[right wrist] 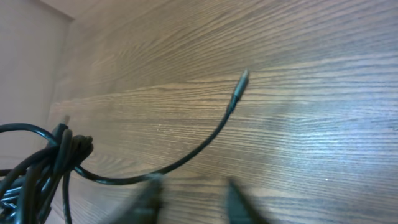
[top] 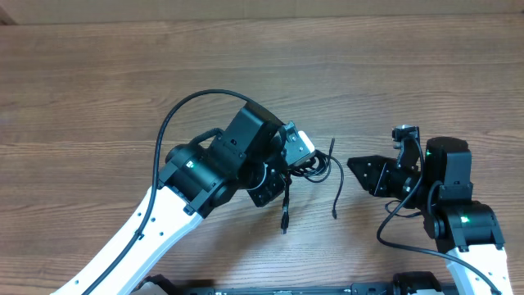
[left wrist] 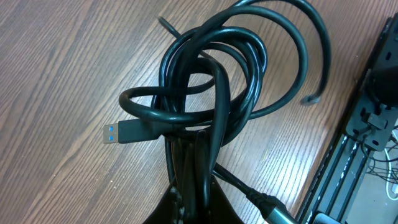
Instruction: Untangle cables
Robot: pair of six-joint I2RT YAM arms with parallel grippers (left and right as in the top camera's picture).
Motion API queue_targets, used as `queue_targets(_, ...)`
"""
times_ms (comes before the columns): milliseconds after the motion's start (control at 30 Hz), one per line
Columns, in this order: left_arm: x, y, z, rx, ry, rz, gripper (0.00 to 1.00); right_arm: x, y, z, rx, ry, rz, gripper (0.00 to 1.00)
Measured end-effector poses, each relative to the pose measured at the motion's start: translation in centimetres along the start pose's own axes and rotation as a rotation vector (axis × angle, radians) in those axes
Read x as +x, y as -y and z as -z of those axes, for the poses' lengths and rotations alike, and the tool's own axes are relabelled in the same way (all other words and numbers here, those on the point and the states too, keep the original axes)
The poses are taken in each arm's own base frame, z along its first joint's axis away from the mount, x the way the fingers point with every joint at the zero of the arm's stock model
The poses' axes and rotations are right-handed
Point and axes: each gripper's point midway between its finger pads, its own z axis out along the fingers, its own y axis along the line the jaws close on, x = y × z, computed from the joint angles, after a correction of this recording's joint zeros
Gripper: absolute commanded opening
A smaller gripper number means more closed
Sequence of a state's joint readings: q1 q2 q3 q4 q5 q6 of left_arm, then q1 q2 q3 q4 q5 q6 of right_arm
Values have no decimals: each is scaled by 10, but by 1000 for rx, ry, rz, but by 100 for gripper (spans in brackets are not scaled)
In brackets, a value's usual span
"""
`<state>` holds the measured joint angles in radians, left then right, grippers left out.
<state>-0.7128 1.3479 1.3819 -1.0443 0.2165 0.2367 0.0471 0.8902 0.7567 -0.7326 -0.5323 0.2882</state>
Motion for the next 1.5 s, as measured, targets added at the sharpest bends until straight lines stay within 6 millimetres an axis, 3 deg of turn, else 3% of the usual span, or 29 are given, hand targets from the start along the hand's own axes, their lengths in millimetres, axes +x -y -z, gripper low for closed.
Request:
queue_targets(67, 1, -5, 0, -31, -6, 36, 4, -4, -8, 0, -39, 13, 16, 86)
queue_targets(333, 6, -29, 2, -169, -16, 250, 4, -8, -47, 6, -254, 9, 78, 87)
queue_targets(467, 0, -23, 2, -131, 11, 289, 4, -8, -66, 12, -363, -1, 112, 80)
queue_targets(600, -3, -15, 1, -81, 21, 305, 4, -4, -78, 18, -442, -23, 129, 80)
queue_targets(767, -16, -5, 1, -10, 69, 319, 4, -3, -84, 21, -479, -27, 142, 76)
queue_targets(933, -25, 10, 2, 86, 96, 316, 4, -3, -86, 21, -485, -28, 145, 57)
queue_targets(967, -26, 11, 2, 95, 98, 315, 4, -4, -86, 21, -486, -25, 148, 46)
queue_targets(1033, -26, 14, 2, 109, 99, 315, 4, -4, -86, 21, -487, -22, 151, 37)
queue_targets(1233, -28, 21, 3, 150, 102, 292, 4, -4, -86, 22, -488, -22, 151, 16)
queue_targets(1367, -28, 23, 4, 161, 104, 268, 4, -4, -87, 22, -495, -22, 155, 4)
queue_targets(1500, -27, 23, 3, 160, 103, 259, 4, -3, -88, 23, -502, -26, 155, 4)
